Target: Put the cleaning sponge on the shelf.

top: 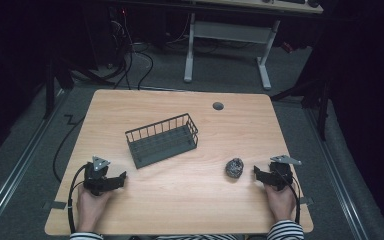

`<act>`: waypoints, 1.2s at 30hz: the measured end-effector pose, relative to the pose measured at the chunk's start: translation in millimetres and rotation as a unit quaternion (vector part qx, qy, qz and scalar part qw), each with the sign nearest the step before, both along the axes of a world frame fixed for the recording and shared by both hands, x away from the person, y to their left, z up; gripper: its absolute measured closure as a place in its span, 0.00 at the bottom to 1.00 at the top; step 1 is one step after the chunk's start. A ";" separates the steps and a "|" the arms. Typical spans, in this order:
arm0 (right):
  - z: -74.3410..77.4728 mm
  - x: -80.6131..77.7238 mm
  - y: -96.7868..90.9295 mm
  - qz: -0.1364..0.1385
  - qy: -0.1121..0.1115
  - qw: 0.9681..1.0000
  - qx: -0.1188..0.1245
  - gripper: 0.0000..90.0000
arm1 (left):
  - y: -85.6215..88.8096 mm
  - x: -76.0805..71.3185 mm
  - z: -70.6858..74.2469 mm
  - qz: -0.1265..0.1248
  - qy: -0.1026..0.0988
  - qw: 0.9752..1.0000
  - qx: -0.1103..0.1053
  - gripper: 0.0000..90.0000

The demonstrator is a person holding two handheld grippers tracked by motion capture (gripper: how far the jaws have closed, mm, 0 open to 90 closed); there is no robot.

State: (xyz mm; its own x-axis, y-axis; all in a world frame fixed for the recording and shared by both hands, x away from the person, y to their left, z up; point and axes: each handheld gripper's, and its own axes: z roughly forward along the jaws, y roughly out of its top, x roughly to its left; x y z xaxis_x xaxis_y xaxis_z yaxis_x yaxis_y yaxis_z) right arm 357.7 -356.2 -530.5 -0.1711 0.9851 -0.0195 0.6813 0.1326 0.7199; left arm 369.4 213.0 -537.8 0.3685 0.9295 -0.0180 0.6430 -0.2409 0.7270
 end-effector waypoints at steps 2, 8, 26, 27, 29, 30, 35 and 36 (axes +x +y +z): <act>0.0 -0.1 0.1 0.000 0.000 1.000 0.000 0.29 | -0.1 0.0 0.0 0.000 0.000 1.000 0.000 0.17; 0.1 -0.2 0.1 0.000 0.000 1.000 0.000 0.29 | 0.5 -0.3 0.4 0.000 -0.001 1.000 0.001 0.18; 0.0 -0.4 0.1 0.002 0.000 1.000 -0.001 0.30 | 0.3 -0.9 20.2 -0.014 -0.010 0.998 -0.057 0.22; 0.0 -0.4 0.2 0.002 0.000 1.000 0.000 0.30 | 0.3 -0.9 20.2 -0.014 -0.010 0.998 -0.057 0.22; 0.0 -0.5 0.3 0.001 0.000 1.000 0.000 0.30 | -0.6 -0.8 29.0 -0.020 -0.016 0.998 -0.065 0.21; 0.0 -0.5 0.3 0.001 0.000 1.000 0.000 0.30 | -0.6 -0.8 29.0 -0.020 -0.016 0.998 -0.065 0.21; 0.0 -0.6 0.3 0.002 0.000 1.000 0.000 0.30 | -2.4 1.4 38.8 -0.023 -0.019 0.997 -0.077 0.20; 0.0 -0.6 0.3 0.002 0.000 1.000 0.000 0.30 | -3.0 2.1 40.1 -0.024 -0.020 0.996 -0.079 0.20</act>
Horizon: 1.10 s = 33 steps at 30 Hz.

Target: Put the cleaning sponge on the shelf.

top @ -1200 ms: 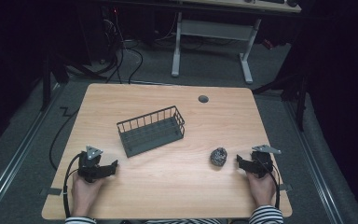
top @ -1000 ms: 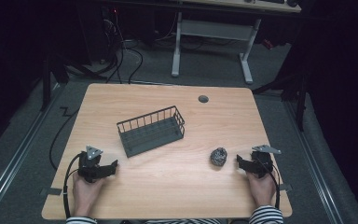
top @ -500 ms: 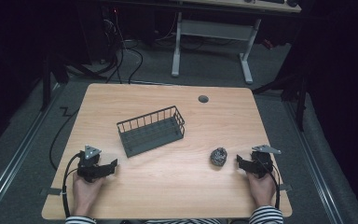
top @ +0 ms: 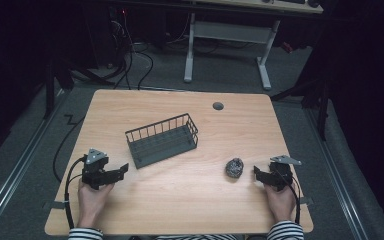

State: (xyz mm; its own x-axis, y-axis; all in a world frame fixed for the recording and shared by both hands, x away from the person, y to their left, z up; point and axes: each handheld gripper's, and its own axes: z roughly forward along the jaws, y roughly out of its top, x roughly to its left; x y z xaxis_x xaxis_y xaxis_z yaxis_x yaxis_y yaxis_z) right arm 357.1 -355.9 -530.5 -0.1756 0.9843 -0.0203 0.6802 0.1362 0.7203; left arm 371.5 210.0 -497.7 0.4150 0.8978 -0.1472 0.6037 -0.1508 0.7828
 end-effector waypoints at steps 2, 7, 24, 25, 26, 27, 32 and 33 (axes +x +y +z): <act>0.0 0.0 0.1 0.000 0.000 1.000 0.000 0.30 | -1.0 1.0 3.3 -0.004 0.003 1.000 -0.005 0.19; 0.0 0.0 0.1 0.000 0.000 1.000 0.000 0.30 | -4.8 2.5 15.4 -0.017 -0.002 1.000 -0.022 0.19; 0.2 -0.2 0.1 0.002 0.000 1.000 -0.001 0.30 | -20.4 20.9 51.5 -0.040 -0.012 0.999 -0.018 0.18; 0.2 -0.2 0.1 0.002 0.000 1.000 -0.001 0.30 | -21.6 23.8 52.7 -0.040 -0.009 0.999 -0.014 0.19; 0.2 -0.2 0.1 0.002 0.000 1.000 -0.001 0.30 | -22.6 27.0 53.7 -0.040 -0.007 0.999 -0.010 0.19; 0.2 -0.2 0.1 0.002 0.000 1.000 -0.001 0.30 | -23.7 30.1 54.4 -0.038 -0.005 0.999 -0.010 0.19; 0.2 -0.2 0.1 0.002 0.000 1.000 -0.001 0.30 | -28.6 44.0 54.5 -0.034 0.006 0.999 -0.003 0.20; 0.2 -0.2 0.1 0.002 0.000 1.000 -0.001 0.30 | -29.9 46.2 54.1 -0.034 0.008 0.999 -0.001 0.20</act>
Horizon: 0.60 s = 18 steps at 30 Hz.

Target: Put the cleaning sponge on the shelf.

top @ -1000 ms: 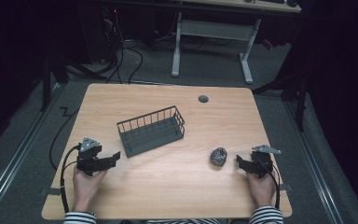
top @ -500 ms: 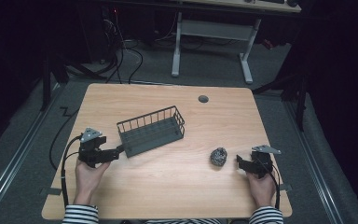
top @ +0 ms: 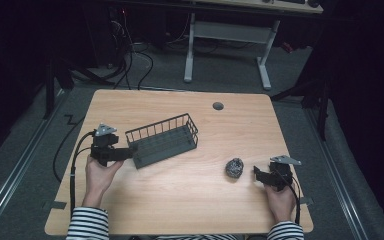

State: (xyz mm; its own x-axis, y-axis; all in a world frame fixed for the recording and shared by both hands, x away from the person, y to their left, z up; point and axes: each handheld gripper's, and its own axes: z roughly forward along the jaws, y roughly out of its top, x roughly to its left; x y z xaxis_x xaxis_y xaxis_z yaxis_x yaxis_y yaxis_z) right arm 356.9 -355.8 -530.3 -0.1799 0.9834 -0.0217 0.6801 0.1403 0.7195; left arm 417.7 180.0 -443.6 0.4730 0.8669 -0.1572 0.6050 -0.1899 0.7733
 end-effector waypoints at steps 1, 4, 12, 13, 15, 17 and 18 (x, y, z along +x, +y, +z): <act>0.0 0.0 0.0 0.000 0.000 1.000 0.000 0.30 | -1.0 1.8 -0.6 0.000 0.001 1.000 0.000 0.20; 0.0 0.0 0.0 0.000 0.000 1.000 0.000 0.30 | -2.5 5.9 -4.3 0.003 0.005 1.000 -0.001 0.22; 0.0 0.0 0.0 0.000 0.000 1.000 0.000 0.30 | -5.6 10.1 -10.1 0.004 0.009 1.000 0.014 0.28; 0.0 0.0 0.0 0.000 0.000 1.000 0.000 0.30 | -6.0 10.6 -11.0 0.004 0.011 1.000 0.016 0.29; 0.0 0.0 0.0 0.000 0.000 1.000 0.000 0.30 | -7.3 11.5 -12.6 0.000 0.014 1.000 0.019 0.31; 0.0 0.0 0.1 0.000 0.000 1.000 0.001 0.30 | -9.1 11.7 -13.7 -0.003 0.014 1.000 0.020 0.34; 0.0 0.0 0.0 0.000 0.000 1.000 0.000 0.30 | -10.1 11.6 -14.1 -0.004 0.013 1.000 0.020 0.36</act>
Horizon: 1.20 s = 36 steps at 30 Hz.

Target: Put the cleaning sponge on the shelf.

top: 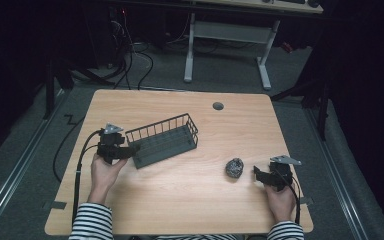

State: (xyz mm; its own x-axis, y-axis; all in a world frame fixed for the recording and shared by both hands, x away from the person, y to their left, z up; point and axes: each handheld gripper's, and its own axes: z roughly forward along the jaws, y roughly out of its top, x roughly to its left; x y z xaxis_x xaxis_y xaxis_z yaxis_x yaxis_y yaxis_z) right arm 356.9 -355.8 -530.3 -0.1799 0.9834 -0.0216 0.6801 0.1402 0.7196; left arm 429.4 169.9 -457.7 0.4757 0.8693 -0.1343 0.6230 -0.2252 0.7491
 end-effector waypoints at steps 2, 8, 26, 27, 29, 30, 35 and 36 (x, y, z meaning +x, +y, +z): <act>0.0 0.0 0.0 0.000 0.000 1.000 0.000 0.30 | -1.5 0.0 -0.4 -0.002 -0.001 1.000 0.001 0.40; 0.0 0.0 0.0 0.000 0.000 1.000 0.000 0.30 | -3.7 -1.3 -1.2 -0.005 -0.003 1.000 0.011 0.44; -0.1 0.4 0.4 0.002 -0.001 1.000 0.001 0.31 | -32.7 -13.9 -2.6 -0.035 -0.008 0.999 0.002 0.46; -0.1 0.4 0.4 0.002 -0.001 1.000 0.001 0.31 | -33.7 -14.4 -2.8 -0.036 -0.009 0.999 0.001 0.46; -0.1 0.4 0.5 0.002 -0.001 1.000 0.001 0.31 | -36.1 -15.5 -3.2 -0.038 -0.010 0.999 -0.001 0.46; 0.0 0.3 0.5 0.002 0.000 1.000 0.002 0.31 | -37.2 -15.8 -3.4 -0.039 -0.011 0.999 -0.002 0.46; -0.1 0.3 0.5 0.002 -0.001 1.000 0.002 0.31 | -43.1 -17.1 -4.1 -0.046 -0.013 0.999 -0.005 0.46; -0.1 0.3 0.5 0.002 -0.001 1.000 0.001 0.31 | -44.4 -17.3 -4.1 -0.047 -0.014 0.999 -0.005 0.46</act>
State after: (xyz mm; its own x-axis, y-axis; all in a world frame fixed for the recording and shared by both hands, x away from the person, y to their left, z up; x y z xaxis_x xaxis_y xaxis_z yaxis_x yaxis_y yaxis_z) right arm 357.2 -355.3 -530.4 -0.1843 0.9827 -0.0189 0.6786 0.1411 0.7208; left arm 412.0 125.5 -461.8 0.5592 0.8190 -0.1283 0.5787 -0.2748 0.7678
